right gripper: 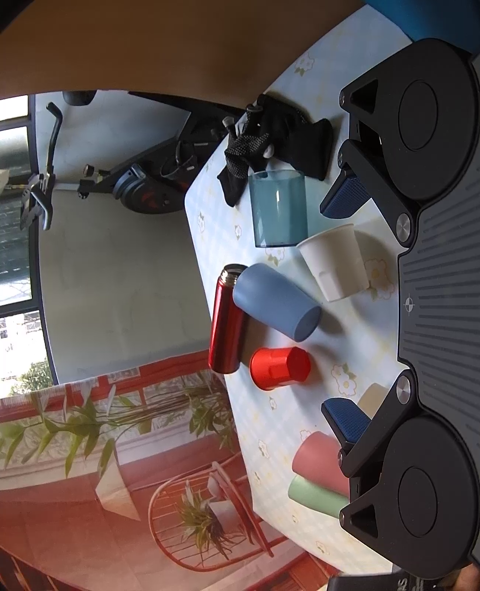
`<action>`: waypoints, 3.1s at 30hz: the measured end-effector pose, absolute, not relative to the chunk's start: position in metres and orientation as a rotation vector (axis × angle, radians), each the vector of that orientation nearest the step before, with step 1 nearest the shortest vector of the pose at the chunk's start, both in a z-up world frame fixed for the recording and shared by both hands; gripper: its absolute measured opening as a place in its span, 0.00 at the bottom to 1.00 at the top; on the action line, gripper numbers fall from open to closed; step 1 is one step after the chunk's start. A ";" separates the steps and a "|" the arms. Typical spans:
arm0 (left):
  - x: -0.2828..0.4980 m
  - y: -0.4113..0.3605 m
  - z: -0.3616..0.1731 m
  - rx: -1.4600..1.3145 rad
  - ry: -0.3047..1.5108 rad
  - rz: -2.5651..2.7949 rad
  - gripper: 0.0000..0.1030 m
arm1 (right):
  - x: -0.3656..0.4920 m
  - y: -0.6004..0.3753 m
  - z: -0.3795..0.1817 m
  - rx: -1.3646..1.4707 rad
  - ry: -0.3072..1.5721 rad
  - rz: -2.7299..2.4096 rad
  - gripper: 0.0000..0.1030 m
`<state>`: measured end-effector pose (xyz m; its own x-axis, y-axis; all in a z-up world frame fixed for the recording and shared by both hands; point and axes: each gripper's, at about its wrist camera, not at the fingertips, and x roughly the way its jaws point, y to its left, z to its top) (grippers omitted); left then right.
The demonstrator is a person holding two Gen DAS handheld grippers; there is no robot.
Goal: Flip cup upright
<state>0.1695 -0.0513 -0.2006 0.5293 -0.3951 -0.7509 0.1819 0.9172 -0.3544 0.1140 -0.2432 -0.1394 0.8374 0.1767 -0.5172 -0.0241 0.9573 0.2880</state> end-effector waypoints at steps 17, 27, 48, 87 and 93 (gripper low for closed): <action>0.111 0.044 -0.120 -0.166 0.659 -0.054 0.79 | 0.138 -0.193 -0.156 0.286 0.647 0.335 0.99; 0.104 0.103 -0.114 -0.237 0.603 0.121 0.79 | 0.180 -0.142 -0.187 0.326 0.802 0.403 0.95; 0.094 0.115 -0.139 -0.304 0.624 0.055 0.79 | 0.209 -0.124 -0.212 0.440 0.967 0.376 0.67; 0.087 0.100 -0.136 -0.311 0.611 0.017 0.79 | 0.130 -0.129 -0.181 0.027 0.605 0.242 0.64; 0.087 0.099 -0.136 -0.308 0.618 0.015 0.79 | 0.125 -0.130 -0.183 0.022 0.600 0.253 0.64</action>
<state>0.0869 0.0987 -0.1360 0.8162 -0.0774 -0.5726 -0.1054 0.9544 -0.2792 0.1249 -0.1296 -0.1830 0.7955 0.2418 -0.5556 -0.2293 0.9689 0.0934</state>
